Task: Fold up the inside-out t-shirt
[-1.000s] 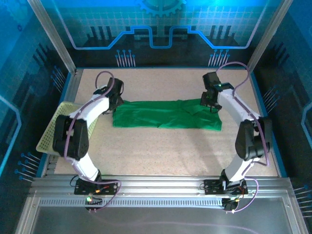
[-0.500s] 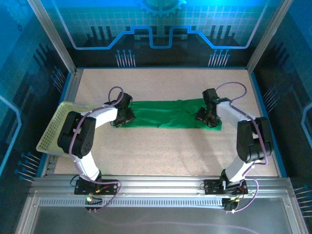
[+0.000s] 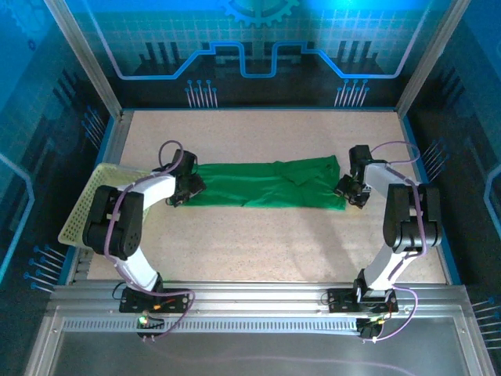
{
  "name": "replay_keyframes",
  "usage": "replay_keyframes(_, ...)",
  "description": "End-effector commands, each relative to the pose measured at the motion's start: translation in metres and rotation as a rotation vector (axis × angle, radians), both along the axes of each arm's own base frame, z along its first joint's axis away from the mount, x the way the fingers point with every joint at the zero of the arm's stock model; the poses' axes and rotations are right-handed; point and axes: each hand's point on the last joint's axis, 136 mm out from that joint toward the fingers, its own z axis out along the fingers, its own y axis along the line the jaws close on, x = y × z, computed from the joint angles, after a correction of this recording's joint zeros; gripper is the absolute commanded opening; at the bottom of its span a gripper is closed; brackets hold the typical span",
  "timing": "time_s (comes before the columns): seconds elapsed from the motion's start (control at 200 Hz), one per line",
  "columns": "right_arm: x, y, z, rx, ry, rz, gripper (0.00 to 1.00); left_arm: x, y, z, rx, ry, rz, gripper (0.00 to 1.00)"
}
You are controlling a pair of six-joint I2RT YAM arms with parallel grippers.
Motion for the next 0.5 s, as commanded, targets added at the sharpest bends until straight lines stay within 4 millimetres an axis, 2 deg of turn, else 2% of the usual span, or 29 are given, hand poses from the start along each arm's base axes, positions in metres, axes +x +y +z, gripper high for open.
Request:
replay_keyframes(0.0,0.008,-0.001,0.032,-0.061,-0.07,0.051,0.61,-0.012,-0.004,0.027,0.053,-0.012,-0.062,0.78)
replay_keyframes(0.075,-0.001,0.007,0.038,-0.053,-0.074,0.075,0.61,-0.022,0.002,0.037,0.103,-0.009,-0.04,0.78)
replay_keyframes(0.195,-0.014,0.024,0.03,0.046,-0.086,0.096,0.62,-0.04,0.019,0.035,0.145,0.01,0.022,0.78)
replay_keyframes(0.245,-0.019,0.028,0.025,0.069,-0.078,0.097,0.62,-0.043,0.025,0.031,0.149,0.024,0.042,0.77)
replay_keyframes(0.335,-0.022,0.03,0.017,0.089,-0.071,0.098,0.62,-0.045,0.029,0.022,0.12,0.055,0.063,0.69)
replay_keyframes(0.49,-0.021,0.031,0.011,0.097,-0.062,0.099,0.62,-0.042,0.028,0.012,0.083,0.073,0.056,0.66)
